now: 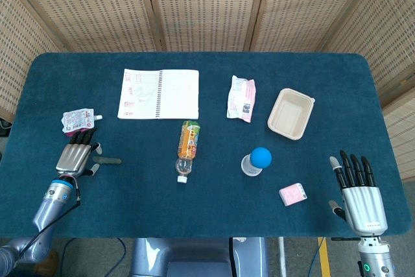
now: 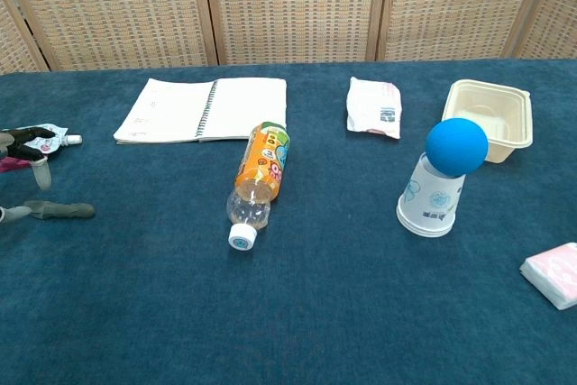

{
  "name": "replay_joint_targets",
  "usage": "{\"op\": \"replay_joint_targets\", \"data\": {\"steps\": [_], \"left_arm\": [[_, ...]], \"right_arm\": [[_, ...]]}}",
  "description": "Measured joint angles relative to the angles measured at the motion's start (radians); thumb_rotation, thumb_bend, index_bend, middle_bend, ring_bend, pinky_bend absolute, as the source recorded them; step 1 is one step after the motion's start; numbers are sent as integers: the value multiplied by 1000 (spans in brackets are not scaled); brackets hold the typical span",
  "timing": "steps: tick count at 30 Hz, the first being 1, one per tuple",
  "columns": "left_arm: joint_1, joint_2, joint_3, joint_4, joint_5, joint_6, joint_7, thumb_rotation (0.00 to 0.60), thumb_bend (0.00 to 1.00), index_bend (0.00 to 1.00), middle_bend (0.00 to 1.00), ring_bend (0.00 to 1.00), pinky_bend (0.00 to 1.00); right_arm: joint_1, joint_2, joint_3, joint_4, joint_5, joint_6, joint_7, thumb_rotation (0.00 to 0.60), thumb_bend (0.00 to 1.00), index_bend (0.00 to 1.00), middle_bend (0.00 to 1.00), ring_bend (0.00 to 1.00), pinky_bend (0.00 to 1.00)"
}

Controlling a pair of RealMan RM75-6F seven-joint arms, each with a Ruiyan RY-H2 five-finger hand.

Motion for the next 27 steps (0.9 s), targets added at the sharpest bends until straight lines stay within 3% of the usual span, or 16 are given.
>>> {"op": "replay_joint_targets", "data": {"steps": [10,27], "left_arm": [[-32,-44,3,73,-31,-33,-17,600,342,453,0,0,0],[-51,-56,8,80,-81,-49,27,600,377,528,0,0,0]], "right_arm": [[2,-1,0,2,6,-2,1,600,0,0,0,0,0],[4,3,0,3,9,0,15,600,0,0,0,0,0]]}}
